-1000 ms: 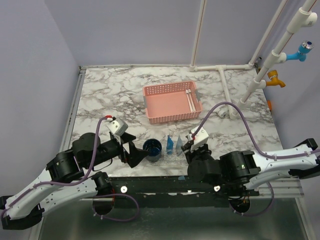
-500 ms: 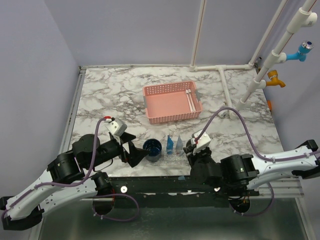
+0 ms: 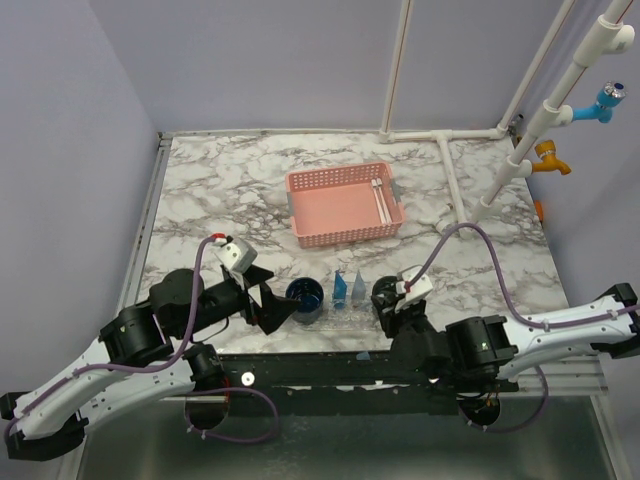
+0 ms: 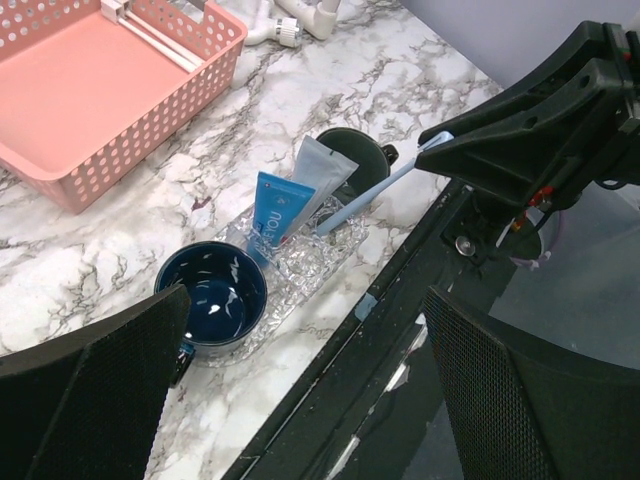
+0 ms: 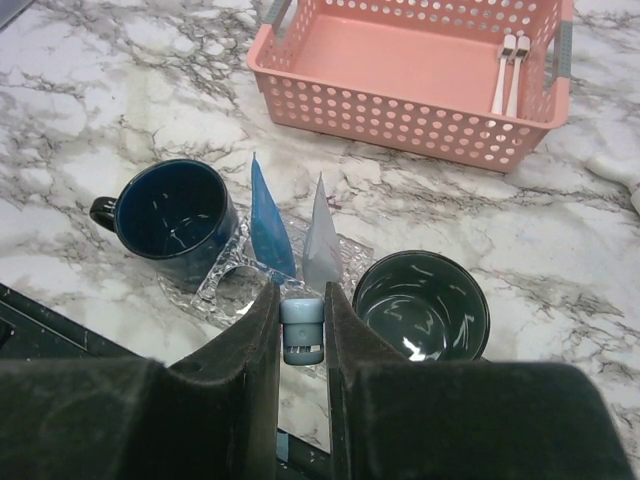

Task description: Prepare toiletry sets of a toothbrush and toothpaste on the tray

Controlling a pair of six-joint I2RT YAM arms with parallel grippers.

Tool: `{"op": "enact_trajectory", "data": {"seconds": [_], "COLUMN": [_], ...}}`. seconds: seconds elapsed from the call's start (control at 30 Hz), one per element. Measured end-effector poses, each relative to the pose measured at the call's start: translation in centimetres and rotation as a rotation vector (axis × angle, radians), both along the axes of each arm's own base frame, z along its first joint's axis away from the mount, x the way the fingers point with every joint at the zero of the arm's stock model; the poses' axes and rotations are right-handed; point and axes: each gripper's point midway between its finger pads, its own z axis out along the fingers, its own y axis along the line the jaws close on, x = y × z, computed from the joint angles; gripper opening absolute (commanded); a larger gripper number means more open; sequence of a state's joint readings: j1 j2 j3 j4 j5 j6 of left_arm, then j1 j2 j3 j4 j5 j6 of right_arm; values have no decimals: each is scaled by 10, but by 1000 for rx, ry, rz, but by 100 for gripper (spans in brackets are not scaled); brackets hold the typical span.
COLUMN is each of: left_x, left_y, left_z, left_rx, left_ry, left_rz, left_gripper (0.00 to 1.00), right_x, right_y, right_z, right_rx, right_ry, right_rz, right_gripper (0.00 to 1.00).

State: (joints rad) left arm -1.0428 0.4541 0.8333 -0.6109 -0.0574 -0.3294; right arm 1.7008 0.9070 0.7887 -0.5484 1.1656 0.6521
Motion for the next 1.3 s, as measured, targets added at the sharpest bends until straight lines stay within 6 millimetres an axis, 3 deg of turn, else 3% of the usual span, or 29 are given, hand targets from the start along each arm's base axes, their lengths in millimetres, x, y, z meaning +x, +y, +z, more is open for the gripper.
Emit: {"op": "enact_trajectory", "data": {"seconds": [0.23,0.57,1.3], "left_x": [1,2,1], "left_y": [-2,-3,-3], "left_z": [0,1,1], "left_rx": [-6,-14,-15], "left_ry": [-1,-4,-2], "left_rz": [0,1,1], "left_gripper": [99,99,99], "right_x": [3,7,9], "right_y": [-4,-3,-4], "right_z": [-16,-18,-43], "right_rx": [19,74,163], "right_ry": [-8,-17,13], "right_rz": [-27,-84,-156], "right_gripper": [0,0,0]}}
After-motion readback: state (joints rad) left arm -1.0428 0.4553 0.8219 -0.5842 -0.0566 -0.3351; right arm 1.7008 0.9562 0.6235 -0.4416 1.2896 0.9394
